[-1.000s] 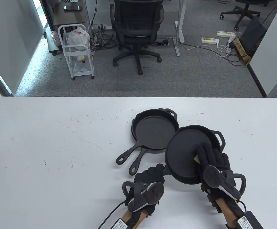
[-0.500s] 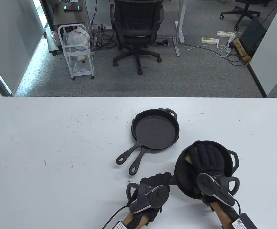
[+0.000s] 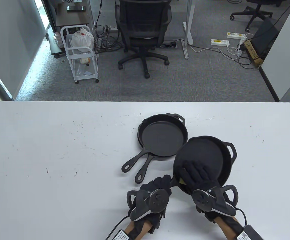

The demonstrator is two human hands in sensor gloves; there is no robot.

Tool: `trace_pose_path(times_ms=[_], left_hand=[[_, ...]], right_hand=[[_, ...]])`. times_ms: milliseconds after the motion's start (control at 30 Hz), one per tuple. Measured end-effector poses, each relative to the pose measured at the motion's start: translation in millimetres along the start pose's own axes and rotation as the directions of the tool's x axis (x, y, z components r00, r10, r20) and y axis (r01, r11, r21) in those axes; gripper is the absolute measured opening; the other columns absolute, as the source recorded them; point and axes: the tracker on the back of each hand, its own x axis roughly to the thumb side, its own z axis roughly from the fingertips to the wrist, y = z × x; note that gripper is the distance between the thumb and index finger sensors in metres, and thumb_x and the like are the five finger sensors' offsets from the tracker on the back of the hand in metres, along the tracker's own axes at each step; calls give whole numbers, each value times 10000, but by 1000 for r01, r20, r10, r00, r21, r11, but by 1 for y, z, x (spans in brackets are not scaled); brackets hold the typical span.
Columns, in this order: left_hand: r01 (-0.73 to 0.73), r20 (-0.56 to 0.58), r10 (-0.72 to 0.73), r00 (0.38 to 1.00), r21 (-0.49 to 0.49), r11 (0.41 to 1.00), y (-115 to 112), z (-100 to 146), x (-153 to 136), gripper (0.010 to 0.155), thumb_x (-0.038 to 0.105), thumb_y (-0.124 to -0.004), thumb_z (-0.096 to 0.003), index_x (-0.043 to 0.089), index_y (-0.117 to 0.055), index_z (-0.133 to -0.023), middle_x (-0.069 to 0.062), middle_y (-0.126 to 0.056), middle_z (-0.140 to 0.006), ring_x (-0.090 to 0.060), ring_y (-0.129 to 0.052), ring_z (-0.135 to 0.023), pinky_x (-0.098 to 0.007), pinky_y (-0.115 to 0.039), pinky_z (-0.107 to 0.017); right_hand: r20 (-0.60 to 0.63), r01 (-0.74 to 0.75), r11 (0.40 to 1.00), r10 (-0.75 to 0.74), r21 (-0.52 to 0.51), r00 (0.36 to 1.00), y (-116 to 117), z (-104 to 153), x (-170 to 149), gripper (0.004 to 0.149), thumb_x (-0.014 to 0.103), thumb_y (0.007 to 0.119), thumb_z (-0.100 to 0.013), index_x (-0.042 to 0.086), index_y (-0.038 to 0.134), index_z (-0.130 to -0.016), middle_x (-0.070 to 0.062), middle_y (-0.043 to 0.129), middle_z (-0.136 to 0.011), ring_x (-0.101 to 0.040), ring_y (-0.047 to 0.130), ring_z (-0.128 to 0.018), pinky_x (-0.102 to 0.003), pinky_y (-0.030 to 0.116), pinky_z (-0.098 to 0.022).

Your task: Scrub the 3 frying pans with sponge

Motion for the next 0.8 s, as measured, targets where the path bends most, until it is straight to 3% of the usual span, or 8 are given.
trace_pose_path(times_ms=[100, 233, 267, 433, 533, 600, 700, 800], left_hand=[[57, 68, -55, 996, -32, 998, -1, 0, 7, 612, 334, -865, -421, 185, -764, -1006, -40, -946, -815, -197, -1073, -517, -467, -877, -503], [90, 52, -90, 995, -1, 996, 5, 2, 8, 612, 323, -861, -422, 162, -773, -1006, -65, -949, -807, -213, -1066, -501, -485, -870, -496], [101, 39, -102, 994, 23, 995, 8, 3, 7, 615, 325, -855, -427, 155, -768, -1012, -71, -947, -808, -211, -1064, -498, -485, -871, -493], [105, -75, -95, 993, 128, 986, 13, 6, -7, 612, 325, -839, -438, 135, -756, -1015, -83, -942, -802, -205, -1059, -472, -482, -881, -472], [-29, -91, 36, 995, 83, 996, 13, 4, -15, 610, 313, -836, -446, 116, -748, -1017, -100, -930, -800, -218, -1053, -466, -490, -875, -461], [-24, -61, 27, 998, 48, 999, 13, 2, -16, 610, 318, -847, -438, 129, -758, -1011, -86, -939, -799, -215, -1060, -470, -484, -877, -468], [-40, 11, 40, 999, -18, 999, 8, 1, -8, 606, 325, -879, -403, 163, -813, -982, -72, -982, -771, -218, -1084, -461, -491, -889, -457], [29, 61, -27, 998, -31, 999, 6, 1, 4, 610, 326, -879, -413, 183, -783, -998, -46, -957, -805, -206, -1073, -503, -477, -872, -503]], right_hand=[[-167, 15, 997, -27, -71, 986, -6, 3, -16, 743, 533, 720, -450, 414, 313, -1060, 37, 336, -1185, -273, 427, -1103, -535, 427, -770], [-349, 118, 992, -128, -51, 928, 0, 0, -53, 760, 541, 702, -461, 365, 279, -1066, -26, 349, -1181, -289, 464, -1095, -553, 401, -763], [-360, 127, 992, -129, -30, 924, 3, 0, -57, 761, 541, 705, -461, 354, 282, -1066, -22, 361, -1178, -268, 483, -1091, -518, 404, -770], [-232, 104, 991, -83, 80, 969, 10, -4, -40, 703, 464, 771, -463, 371, 408, -1058, -27, 456, -1163, -282, 648, -1025, -508, 468, -765], [-37, 35, 998, -33, 54, 999, 8, -2, -11, 693, 443, 796, -454, 419, 435, -1046, 42, 461, -1165, -239, 624, -1049, -469, 524, -766], [35, 12, 999, -14, 34, 999, 5, 0, 4, 703, 442, 797, -451, 443, 413, -1040, 87, 429, -1167, -203, 563, -1072, -452, 500, -774], [1, 11, 999, -11, -31, 1000, 1, 1, 8, 733, 497, 765, -447, 445, 347, -1046, 67, 357, -1176, -227, 459, -1092, -472, 426, -778], [-159, -15, 997, 2, -79, 987, -3, 1, -12, 798, 546, 742, -441, 417, 249, -1055, 27, 293, -1182, -275, 386, -1102, -523, 399, -773]])
